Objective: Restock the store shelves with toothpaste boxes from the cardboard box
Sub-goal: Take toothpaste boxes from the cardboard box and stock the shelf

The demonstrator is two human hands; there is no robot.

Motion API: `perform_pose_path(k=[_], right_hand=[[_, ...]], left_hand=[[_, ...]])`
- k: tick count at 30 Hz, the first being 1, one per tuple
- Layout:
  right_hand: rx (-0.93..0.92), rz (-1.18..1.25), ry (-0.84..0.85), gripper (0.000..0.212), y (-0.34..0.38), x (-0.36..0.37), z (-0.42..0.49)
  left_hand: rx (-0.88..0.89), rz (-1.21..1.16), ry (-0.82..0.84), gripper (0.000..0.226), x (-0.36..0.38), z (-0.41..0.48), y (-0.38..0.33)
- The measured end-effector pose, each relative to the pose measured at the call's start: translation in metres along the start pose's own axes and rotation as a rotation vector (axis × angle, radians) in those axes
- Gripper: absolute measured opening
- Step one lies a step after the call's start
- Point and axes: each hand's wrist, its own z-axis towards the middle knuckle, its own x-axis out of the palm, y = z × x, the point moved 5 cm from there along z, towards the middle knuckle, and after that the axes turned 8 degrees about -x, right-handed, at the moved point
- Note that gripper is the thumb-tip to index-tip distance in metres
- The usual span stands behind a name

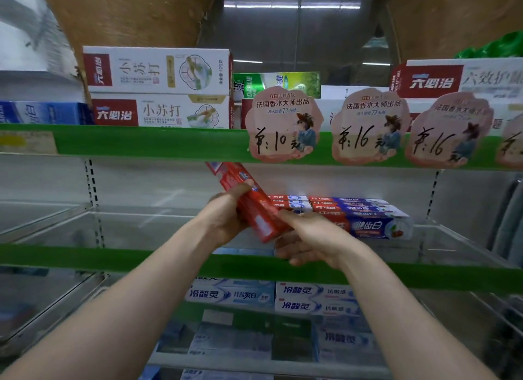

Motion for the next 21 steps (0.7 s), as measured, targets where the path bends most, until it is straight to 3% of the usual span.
perform_pose_path(k=[3, 6, 8, 12, 13, 15, 18, 21], right_hand=[[-0.041, -0.06, -0.084, 0.053, 0.005, -0.017, 0.002], [-0.067, 0.153, -0.143, 0.058, 0.01, -0.025, 0.009], [-0.058, 0.241, -0.148, 0.062, 0.013, -0.027, 0.012], [-0.003, 0.306, -0.236, 0.045, 0.003, -0.032, 0.014], [-0.002, 0.36, -0.273, 0.039, -0.001, -0.035, 0.014], [-0.025, 0.478, -0.314, 0.029, -0.008, -0.04, 0.015], [-0.057, 0.599, -0.315, 0.021, -0.018, -0.047, 0.014], [-0.053, 0.647, -0.28, 0.02, -0.025, -0.05, 0.013]], left_hand=[[-0.053, 0.362, -0.096, 0.043, -0.01, -0.008, -0.012], [-0.032, 0.897, -0.052, 0.036, -0.001, -0.022, -0.012], [0.19, 1.248, 0.015, 0.032, 0.015, -0.023, -0.01], [0.625, 1.702, -0.116, 0.067, 0.028, -0.02, -0.015], [0.648, 1.764, -0.12, 0.076, 0.028, -0.02, -0.016], [0.528, 1.719, -0.044, 0.082, 0.022, -0.018, -0.018], [0.198, 1.432, 0.076, 0.068, 0.006, -0.015, -0.022], [0.142, 1.393, 0.027, 0.049, -0.011, -0.008, -0.029]])
